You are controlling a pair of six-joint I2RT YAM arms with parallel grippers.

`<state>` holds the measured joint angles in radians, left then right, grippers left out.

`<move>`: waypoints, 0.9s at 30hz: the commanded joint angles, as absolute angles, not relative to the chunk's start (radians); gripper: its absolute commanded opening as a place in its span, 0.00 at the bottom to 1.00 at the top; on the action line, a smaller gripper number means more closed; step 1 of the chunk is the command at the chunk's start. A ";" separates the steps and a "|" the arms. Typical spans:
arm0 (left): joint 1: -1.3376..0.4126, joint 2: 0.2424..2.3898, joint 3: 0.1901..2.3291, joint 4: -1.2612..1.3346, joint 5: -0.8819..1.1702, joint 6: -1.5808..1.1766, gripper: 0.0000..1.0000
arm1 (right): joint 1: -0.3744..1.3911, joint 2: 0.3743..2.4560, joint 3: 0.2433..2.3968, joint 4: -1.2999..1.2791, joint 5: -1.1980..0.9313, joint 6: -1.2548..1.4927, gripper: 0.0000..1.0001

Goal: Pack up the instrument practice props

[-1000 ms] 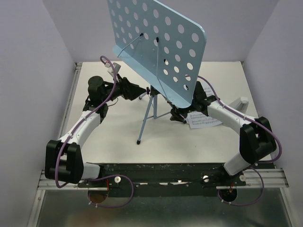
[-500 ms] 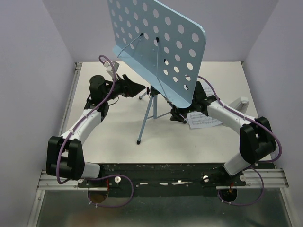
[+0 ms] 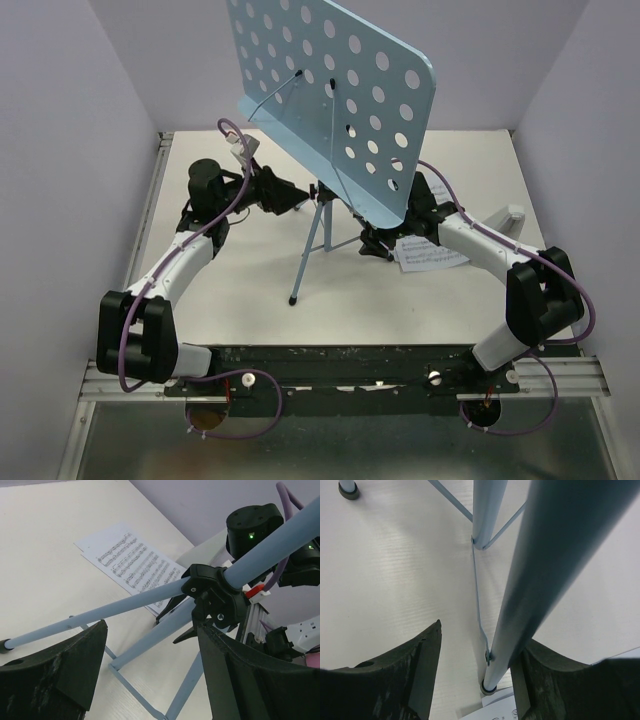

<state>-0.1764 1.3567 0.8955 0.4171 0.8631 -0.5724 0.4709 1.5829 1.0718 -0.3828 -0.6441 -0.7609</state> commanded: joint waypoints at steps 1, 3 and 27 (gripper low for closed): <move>-0.172 1.319 0.914 0.431 0.937 -0.534 0.83 | 0.472 1.582 1.071 -0.371 -0.635 -0.775 0.63; -0.172 1.321 0.907 0.475 0.936 -0.583 0.83 | 0.471 1.583 1.074 -0.371 -0.635 -0.773 0.63; -0.196 1.376 0.913 0.328 0.684 -0.611 0.83 | 0.472 1.575 1.066 -0.365 -0.627 -0.776 0.63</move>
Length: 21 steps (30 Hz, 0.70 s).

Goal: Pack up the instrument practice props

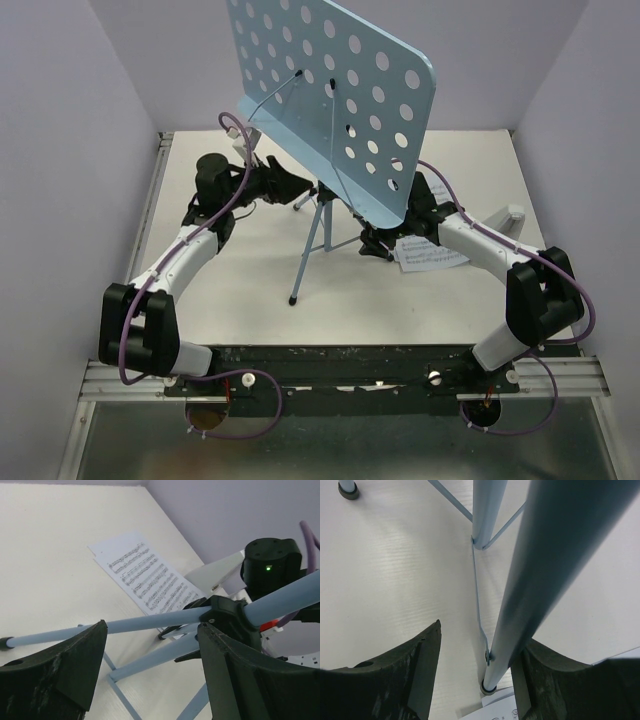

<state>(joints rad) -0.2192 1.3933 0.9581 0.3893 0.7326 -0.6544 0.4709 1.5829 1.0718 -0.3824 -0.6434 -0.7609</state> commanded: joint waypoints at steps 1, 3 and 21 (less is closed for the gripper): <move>-0.196 1.370 0.904 0.318 0.677 -0.603 0.82 | 0.472 1.577 1.068 -0.365 -0.629 -0.776 0.63; -0.189 1.364 0.885 0.275 0.643 -0.586 0.83 | 0.472 1.580 1.071 -0.365 -0.629 -0.773 0.63; -0.133 1.034 0.792 -0.216 0.778 0.062 0.85 | 0.276 1.358 1.178 -0.275 -0.928 -0.385 1.00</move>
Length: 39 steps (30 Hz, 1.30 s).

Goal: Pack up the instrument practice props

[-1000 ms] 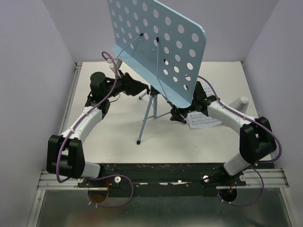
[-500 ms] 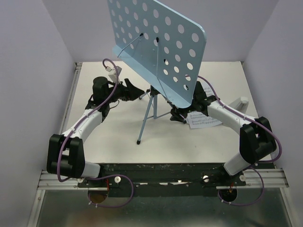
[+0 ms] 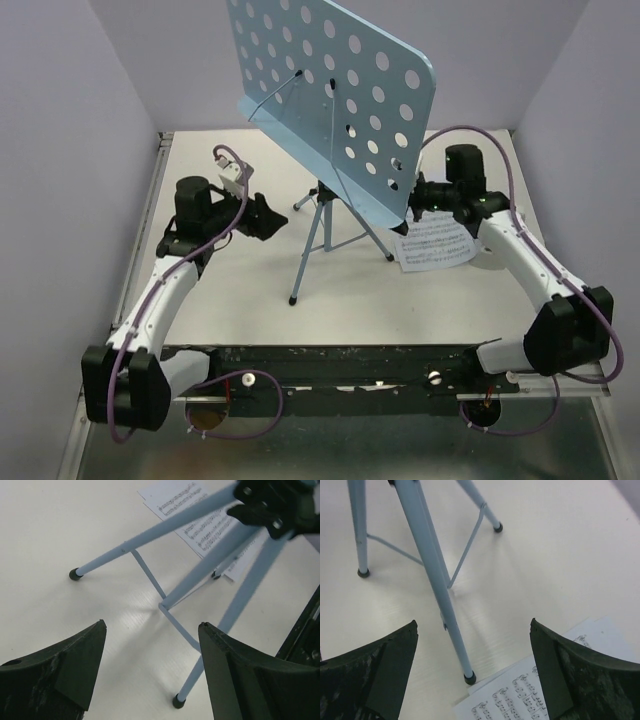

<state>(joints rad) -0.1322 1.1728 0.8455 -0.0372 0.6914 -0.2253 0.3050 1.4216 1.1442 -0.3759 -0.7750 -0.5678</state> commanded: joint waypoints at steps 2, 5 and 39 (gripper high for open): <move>-0.141 0.991 0.787 -0.317 0.801 0.170 0.85 | 0.278 1.341 1.172 -0.174 -0.988 -0.298 1.00; -0.179 0.931 0.772 -0.458 0.822 0.348 0.99 | 0.279 1.362 1.144 0.139 -1.046 -0.004 1.00; -0.321 0.953 0.856 -0.422 0.698 0.466 0.94 | 0.520 1.490 1.235 0.522 -0.687 0.207 0.75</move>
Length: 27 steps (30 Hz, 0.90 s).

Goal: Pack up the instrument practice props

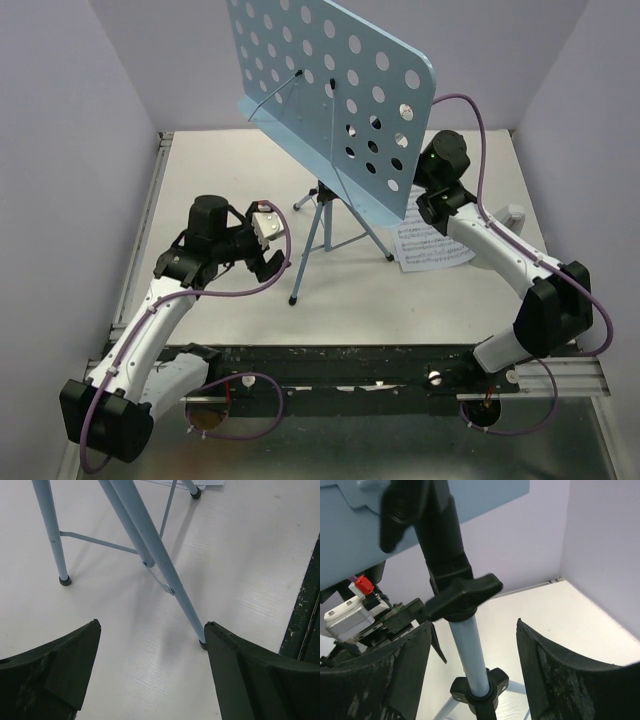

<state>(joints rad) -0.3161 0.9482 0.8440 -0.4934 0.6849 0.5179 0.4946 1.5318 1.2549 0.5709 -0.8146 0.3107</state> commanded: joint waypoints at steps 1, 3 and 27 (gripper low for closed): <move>-0.322 0.957 0.854 -0.407 0.701 0.453 0.94 | 0.523 1.488 1.232 0.515 -0.687 0.204 0.75; -0.324 0.968 0.854 -0.376 0.716 0.434 0.94 | 0.529 1.485 1.221 0.505 -0.692 0.201 0.74; -0.430 1.172 0.752 0.070 0.693 0.278 0.84 | 0.560 1.542 1.315 0.279 -0.627 0.156 0.25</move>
<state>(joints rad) -0.4187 1.1439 0.7597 -0.0635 0.7048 0.3202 0.5632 1.5127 1.2766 0.3424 -0.6590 0.1436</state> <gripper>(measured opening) 0.882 0.327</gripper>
